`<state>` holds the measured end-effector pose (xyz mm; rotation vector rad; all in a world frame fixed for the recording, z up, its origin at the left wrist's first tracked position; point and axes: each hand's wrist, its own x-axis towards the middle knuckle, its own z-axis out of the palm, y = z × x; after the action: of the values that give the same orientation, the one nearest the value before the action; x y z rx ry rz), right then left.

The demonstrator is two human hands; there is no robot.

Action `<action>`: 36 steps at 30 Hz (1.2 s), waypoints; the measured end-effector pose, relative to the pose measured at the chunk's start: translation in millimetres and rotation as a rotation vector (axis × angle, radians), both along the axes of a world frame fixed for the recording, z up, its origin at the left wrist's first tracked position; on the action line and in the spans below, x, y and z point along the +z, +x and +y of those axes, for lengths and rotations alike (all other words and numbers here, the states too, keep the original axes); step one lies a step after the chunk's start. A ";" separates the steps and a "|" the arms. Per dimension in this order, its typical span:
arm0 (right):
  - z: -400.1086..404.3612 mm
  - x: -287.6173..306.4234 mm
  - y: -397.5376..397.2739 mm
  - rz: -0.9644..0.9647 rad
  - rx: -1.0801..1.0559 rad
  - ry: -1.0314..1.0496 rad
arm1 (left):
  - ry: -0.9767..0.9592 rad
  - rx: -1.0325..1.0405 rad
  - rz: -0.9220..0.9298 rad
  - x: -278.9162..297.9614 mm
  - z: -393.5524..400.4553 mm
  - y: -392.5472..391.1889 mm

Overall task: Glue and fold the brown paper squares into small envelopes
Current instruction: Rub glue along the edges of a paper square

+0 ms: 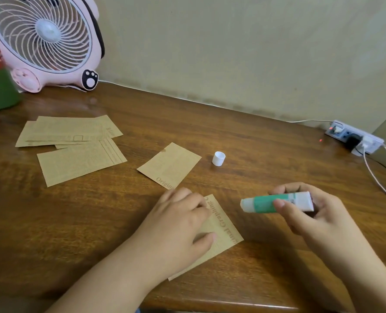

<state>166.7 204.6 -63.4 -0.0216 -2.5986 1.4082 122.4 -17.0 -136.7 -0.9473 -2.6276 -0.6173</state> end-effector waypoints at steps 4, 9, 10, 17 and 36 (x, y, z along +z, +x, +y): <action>-14.7 -2.1 -1.1 0.022 0.088 0.121 | 0.004 -0.001 -0.028 -1.0 0.7 1.7; -22.0 -13.7 -0.9 0.078 0.164 0.171 | -0.007 -0.009 -0.079 0.7 0.6 1.6; -21.5 -14.7 -1.7 0.073 0.181 0.180 | -0.008 -0.009 -0.081 0.2 0.6 1.4; -23.3 -20.7 -11.9 0.136 0.242 0.286 | -0.009 -0.024 -0.120 3.2 -0.6 0.8; -32.8 -30.8 -50.9 0.216 0.260 0.287 | 0.039 0.020 -0.190 13.4 0.9 2.2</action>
<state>115.7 171.8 -94.2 0.4950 -2.6600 1.0228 124.6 -16.1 -123.3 -0.8896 -2.7750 -0.7863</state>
